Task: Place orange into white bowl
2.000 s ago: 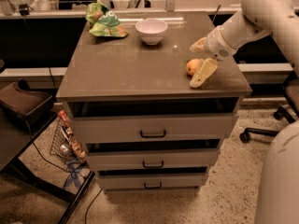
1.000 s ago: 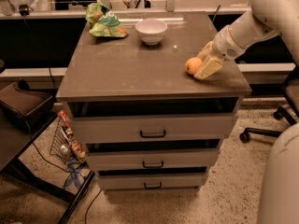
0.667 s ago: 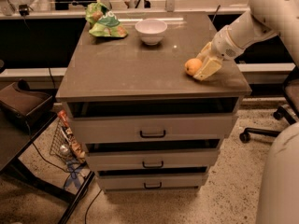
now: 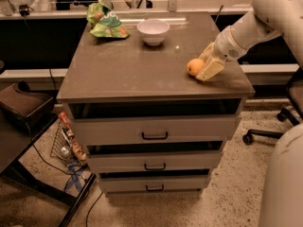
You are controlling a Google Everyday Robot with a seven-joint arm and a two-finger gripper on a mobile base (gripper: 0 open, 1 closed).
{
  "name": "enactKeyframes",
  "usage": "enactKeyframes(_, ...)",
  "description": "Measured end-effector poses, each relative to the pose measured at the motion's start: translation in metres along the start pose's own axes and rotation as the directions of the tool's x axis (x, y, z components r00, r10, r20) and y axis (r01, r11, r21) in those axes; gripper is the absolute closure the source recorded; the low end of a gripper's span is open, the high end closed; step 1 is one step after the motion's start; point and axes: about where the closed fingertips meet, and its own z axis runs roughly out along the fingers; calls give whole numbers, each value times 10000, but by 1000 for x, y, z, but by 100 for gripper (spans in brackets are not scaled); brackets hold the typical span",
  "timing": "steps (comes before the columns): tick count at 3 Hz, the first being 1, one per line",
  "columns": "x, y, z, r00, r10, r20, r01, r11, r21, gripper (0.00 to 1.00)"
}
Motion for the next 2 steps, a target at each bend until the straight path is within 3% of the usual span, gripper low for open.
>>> enactKeyframes(2,-1,0,0,10000,0,1,0,10000,-5,0)
